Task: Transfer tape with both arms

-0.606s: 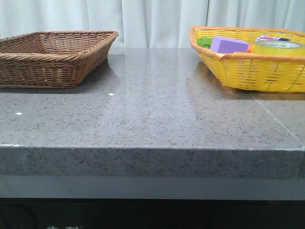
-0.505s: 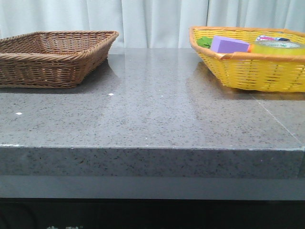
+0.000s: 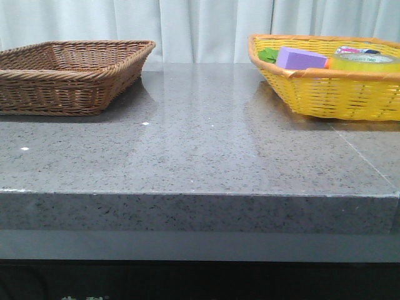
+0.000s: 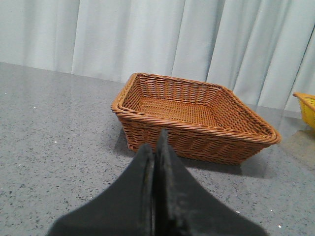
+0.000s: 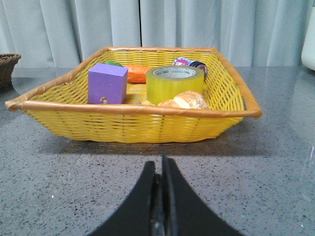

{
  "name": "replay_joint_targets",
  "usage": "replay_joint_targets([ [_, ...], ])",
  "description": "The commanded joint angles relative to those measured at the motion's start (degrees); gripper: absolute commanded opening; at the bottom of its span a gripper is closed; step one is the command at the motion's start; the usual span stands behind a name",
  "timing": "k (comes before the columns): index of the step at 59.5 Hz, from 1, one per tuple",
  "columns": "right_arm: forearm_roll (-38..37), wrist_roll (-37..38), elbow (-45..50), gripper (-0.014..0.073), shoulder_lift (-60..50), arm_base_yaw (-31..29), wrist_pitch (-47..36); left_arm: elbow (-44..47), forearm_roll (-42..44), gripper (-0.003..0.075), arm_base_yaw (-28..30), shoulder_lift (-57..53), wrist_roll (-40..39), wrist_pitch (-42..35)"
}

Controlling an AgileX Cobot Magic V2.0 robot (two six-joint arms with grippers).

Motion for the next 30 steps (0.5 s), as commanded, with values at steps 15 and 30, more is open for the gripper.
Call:
replay_joint_targets([
  [15, 0.55, -0.49, -4.43, -0.0069, -1.5, -0.23, -5.43, 0.28, 0.0, -0.002, 0.02, -1.07, -0.27, -6.0],
  [30, 1.04, -0.49, -18.16, -0.0069, 1.27, -0.23, 5.47, -13.28, 1.05, -0.002, 0.02, 1.54, -0.27, 3.93],
])
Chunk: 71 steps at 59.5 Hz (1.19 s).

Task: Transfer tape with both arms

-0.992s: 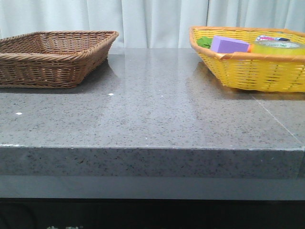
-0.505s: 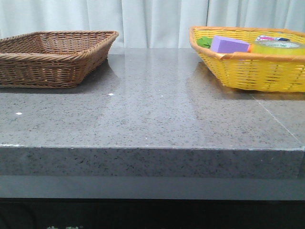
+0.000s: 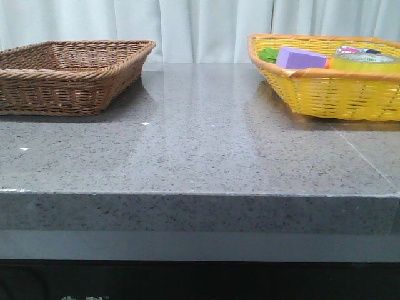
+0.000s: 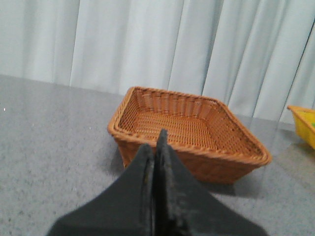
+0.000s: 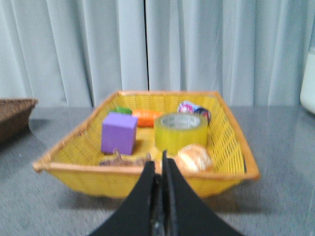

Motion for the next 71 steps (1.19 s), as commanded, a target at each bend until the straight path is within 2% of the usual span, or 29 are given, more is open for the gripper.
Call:
replay_joint_targets([
  [1, 0.22, -0.49, -7.01, -0.0069, 1.99, -0.23, -0.06, -7.69, 1.37, -0.002, 0.02, 2.12, -0.27, -0.21],
  [22, 0.17, -0.49, -28.13, -0.0069, 19.7, -0.23, 16.13, -32.23, 3.58, -0.002, 0.02, 17.75, -0.07, 18.64],
  [34, 0.23, -0.49, -36.51, -0.0069, 30.36, -0.23, 23.06, -40.48, 3.58, -0.002, 0.02, 28.19, 1.11, 24.9],
  [65, 0.16, -0.49, -36.54, -0.0062, 44.38, -0.23, 25.05, -40.55, 5.26, -0.0018, 0.02, 38.81, 1.11, 24.62],
  [69, 0.16, -0.49, -36.54, -0.0023, 45.33, -0.23, 25.23, -40.55, 5.26, 0.002, 0.02, 39.2, 1.11, 24.39],
  [71, 0.16, -0.49, -36.54, 0.0026, 45.7, -0.23, 25.36, -40.55, 5.26, 0.0069, 0.02, 39.2, 1.11, 24.39],
])
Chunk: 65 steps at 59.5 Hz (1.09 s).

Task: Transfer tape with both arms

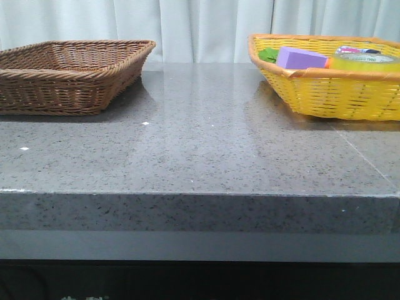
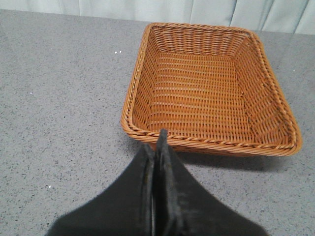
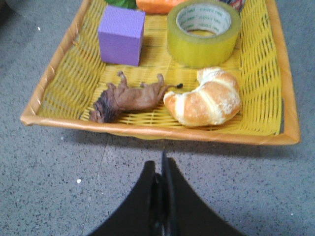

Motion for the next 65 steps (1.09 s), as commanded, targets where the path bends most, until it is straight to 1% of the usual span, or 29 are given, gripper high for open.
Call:
replay_joint_targets([
  [1, 0.16, -0.51, -1.81, 0.0051, 0.94, -0.23, -3.09, -1.83, 0.48, 0.0107, 0.02, 0.43, -0.19, -4.32],
  [2, 0.16, -0.51, -1.81, 0.0092, 1.08, -0.23, -3.09, -1.83, 0.48, 0.0135, 0.02, 0.43, -0.19, -4.32],
  [3, 0.16, -0.51, -1.81, 0.0123, 1.37, -0.23, -3.09, -1.83, 0.59, 0.0181, 0.02, 0.43, -0.19, -4.32],
  [4, 0.16, -0.51, -1.81, 0.0173, 1.49, -0.23, -3.09, -1.83, 0.59, 0.0216, 0.02, 0.43, -0.19, -4.45],
  [5, 0.16, -0.51, -1.81, 0.0207, 1.63, -0.23, -3.09, -1.83, 0.59, 0.027, 0.02, 0.43, -0.19, -4.64],
  [6, 0.16, -0.51, -1.81, 0.0242, 1.82, -0.23, -3.16, -1.83, 0.59, 0.0307, 0.02, 0.43, -0.19, -4.69],
  [7, 0.16, -0.51, -1.81, 0.0295, 2.01, -0.23, -3.22, -1.83, 0.59, 0.0344, 0.02, 0.43, -0.19, -4.81],
  [9, 0.09, -0.51, -1.81, 0.0374, 2.16, -0.23, -3.48, -1.83, 0.33, 0.0447, 0.02, 0.43, -0.19, -5.12],
  [10, 0.08, -0.51, -1.9, 0.0413, 2.28, -0.23, -3.54, -1.83, 0.16, 0.0477, 0.02, 0.43, -0.19, -5.13],
  [11, 0.03, -0.51, -2.0, 0.0435, 2.47, -0.23, -3.54, -1.83, -0.11, 0.0516, -0.1, 0.43, -0.19, -5.23],
  [13, -0.22, -0.51, -2.42, 0.0474, 2.69, -0.23, -3.49, -1.83, -0.26, 0.0561, -0.45, 0.43, -0.19, -5.24],
  [15, -0.37, -0.45, -2.95, 0.0482, 3.2, -0.25, -3.49, -1.83, -0.69, 0.058, -1.19, 0.43, -0.19, -5.32],
  [20, -0.37, -0.01, -5.37, 0.0453, 4.86, -1.31, -3.25, -1.83, -1.25, 0.0564, -4.41, 0.43, -0.1, -5.92],
  [24, -0.37, 0.11, -8.23, 0.0432, 7.33, -2.64, -2.5, -1.83, -1.25, 0.0538, -8.62, 0.43, 0.04, -6.19],
  [30, -0.12, 0.13, -12.79, 0.043, 11.37, -4.31, -0.84, -1.83, -1.25, 0.0512, -14.78, 0.43, 0.25, -6.69],
  [38, 0.82, 0.13, -21.11, 0.043, 18.72, -6.76, 3.35, -1.83, -1.25, 0.0512, -24.19, 0.43, 0.25, -7.74],
  [47, 2.8, 0.13, -30.48, 0.043, 27.77, -9.06, 7.82, -1.83, -1.14, 0.0512, -32.17, 0.43, 0.25, -8.88],
  [55, 3.09, 0.13, -37.89, 0.0423, 35.34, -9.37, 11.11, -1.83, -1.14, 0.0512, -35.7, 0.43, 0.25, -9.6],
  [65, 3.09, 0.13, -48.09, 0.0411, 45.1, -9.58, 15.08, -1.83, -1.24, 0.0512, -36.63, 0.43, 0.25, -9.71],
])
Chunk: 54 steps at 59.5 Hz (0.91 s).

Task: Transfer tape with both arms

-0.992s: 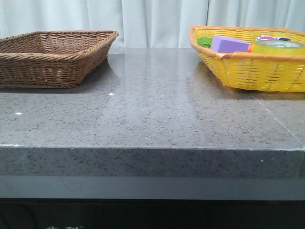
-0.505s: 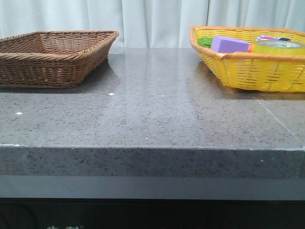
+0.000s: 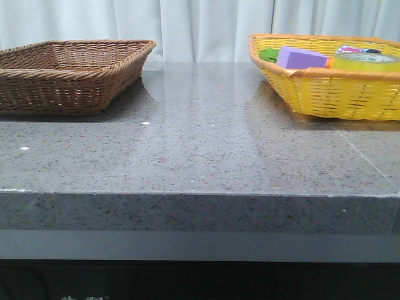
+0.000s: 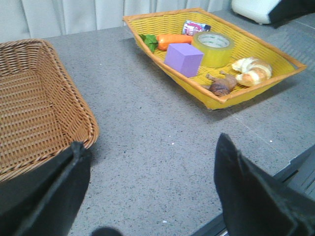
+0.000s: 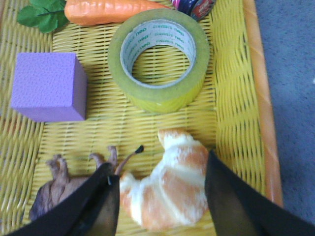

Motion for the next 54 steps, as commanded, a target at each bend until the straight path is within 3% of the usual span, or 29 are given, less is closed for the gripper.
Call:
replay_joint_targets([
  [1, 0.68, -0.2, -6.75, 0.0411, 2.6, -0.65, -0.6, -1.83, -0.34, 0.0512, -0.56, 0.19, 0.04, -4.73],
  [28, -1.73, -0.9, -30.54, 0.0411, 23.99, -1.41, 5.98, -1.83, -0.44, 0.0512, -0.56, 0.19, 0.04, -4.73],
  [41, -5.37, -0.96, -35.19, 0.0411, 29.11, -1.41, 5.86, -1.83, -0.44, 0.0512, -0.56, 0.19, 0.04, -4.73],
  [54, -3.75, -0.96, -35.49, 0.0411, 31.92, -1.41, 3.57, -1.77, -0.44, 0.0512, -0.56, 0.19, 0.04, -4.73],
])
